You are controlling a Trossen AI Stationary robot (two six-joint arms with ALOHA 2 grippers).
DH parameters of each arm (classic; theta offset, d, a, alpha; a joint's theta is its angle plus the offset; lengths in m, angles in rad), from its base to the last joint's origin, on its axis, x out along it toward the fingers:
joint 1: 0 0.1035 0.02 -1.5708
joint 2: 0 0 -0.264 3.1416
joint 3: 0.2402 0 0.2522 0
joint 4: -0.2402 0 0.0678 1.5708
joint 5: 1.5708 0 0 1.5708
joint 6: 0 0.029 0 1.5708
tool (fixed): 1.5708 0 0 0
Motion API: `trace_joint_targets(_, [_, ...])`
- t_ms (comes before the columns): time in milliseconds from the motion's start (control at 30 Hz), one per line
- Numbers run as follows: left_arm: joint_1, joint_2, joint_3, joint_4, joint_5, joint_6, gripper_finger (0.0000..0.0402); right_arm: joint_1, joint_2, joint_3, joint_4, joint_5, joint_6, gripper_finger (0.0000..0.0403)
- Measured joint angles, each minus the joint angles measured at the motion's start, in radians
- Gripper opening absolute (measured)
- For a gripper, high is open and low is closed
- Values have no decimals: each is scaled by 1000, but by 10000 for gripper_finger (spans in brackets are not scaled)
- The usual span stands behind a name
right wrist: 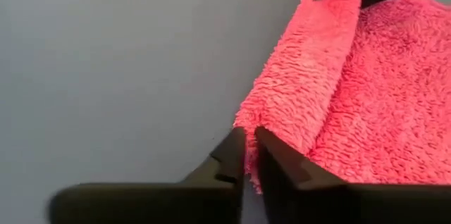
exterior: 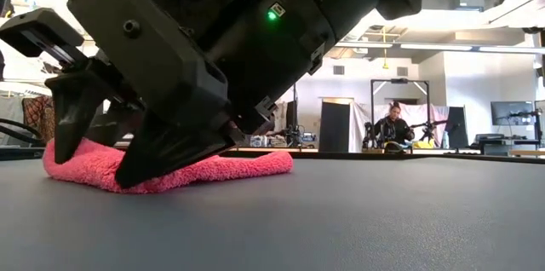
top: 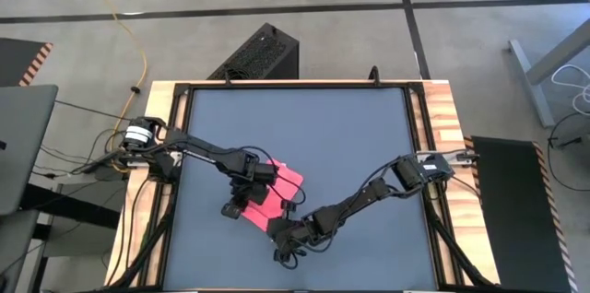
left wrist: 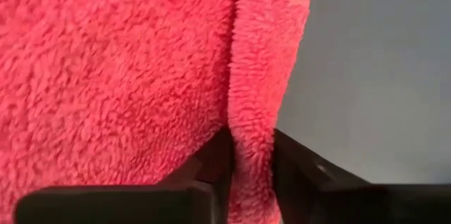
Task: Roll towel
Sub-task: Roll the red microfiber cloth
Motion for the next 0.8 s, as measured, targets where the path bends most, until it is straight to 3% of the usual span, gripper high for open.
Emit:
trace_joint_targets(100, [16,0,0,-40,1,12,107,-1,-1,0,-8,-18,21,14])
trace_joint_targets(333, [41,-8,-1,-72,50,65,123,-1,-4,-1,-13,-52,47,9])
trace_joint_targets(533, [42,-129,-48,-48,25,83,123,-2,-5,-5,-9,-125,66,9])
trace_joint_targets(667, [42,-283,-145,98,-13,29,123,0,-9,-37,49,-159,104,9])
trace_joint_targets(800, [24,-443,-272,403,-46,-68,123,0,-10,-50,73,-164,116,9])
